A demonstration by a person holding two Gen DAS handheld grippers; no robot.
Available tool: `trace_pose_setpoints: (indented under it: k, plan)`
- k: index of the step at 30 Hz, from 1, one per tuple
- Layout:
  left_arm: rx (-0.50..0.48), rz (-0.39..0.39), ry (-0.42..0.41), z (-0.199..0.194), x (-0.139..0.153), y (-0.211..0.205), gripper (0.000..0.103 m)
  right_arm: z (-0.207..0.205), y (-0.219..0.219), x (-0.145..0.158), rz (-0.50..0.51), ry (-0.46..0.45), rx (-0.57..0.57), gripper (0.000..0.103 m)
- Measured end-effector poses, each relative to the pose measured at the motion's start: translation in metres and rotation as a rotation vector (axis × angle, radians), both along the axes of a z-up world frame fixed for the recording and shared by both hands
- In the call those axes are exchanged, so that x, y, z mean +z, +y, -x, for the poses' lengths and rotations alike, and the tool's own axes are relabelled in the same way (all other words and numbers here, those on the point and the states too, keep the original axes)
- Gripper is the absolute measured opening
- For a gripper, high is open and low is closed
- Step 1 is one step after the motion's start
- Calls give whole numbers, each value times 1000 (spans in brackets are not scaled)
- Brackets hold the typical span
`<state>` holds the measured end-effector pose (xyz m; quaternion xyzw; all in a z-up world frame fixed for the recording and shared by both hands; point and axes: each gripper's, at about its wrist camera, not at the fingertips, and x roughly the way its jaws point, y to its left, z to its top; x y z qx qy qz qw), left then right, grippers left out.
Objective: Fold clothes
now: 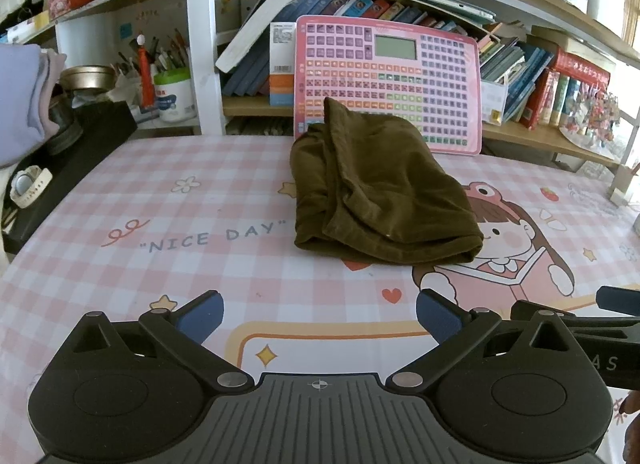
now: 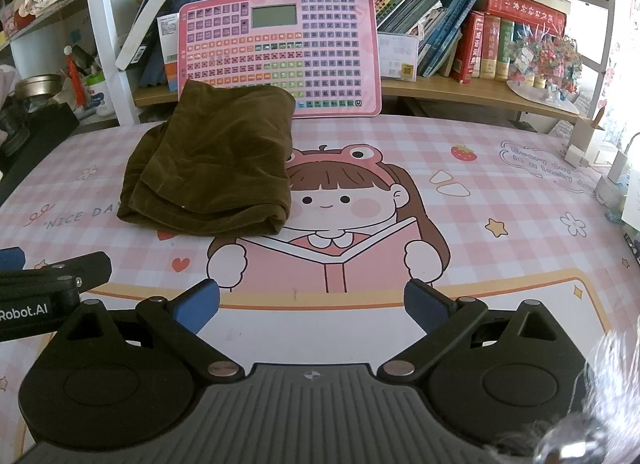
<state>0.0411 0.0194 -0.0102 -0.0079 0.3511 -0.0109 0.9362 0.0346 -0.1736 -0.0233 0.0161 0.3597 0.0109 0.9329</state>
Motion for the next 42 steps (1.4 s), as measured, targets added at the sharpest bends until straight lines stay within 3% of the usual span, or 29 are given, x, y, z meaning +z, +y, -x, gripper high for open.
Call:
trace_pose_setpoints:
  k: [42]
  plan:
    - [2, 12, 19, -5, -4, -1, 103, -8, -4, -5, -4, 28, -1, 100]
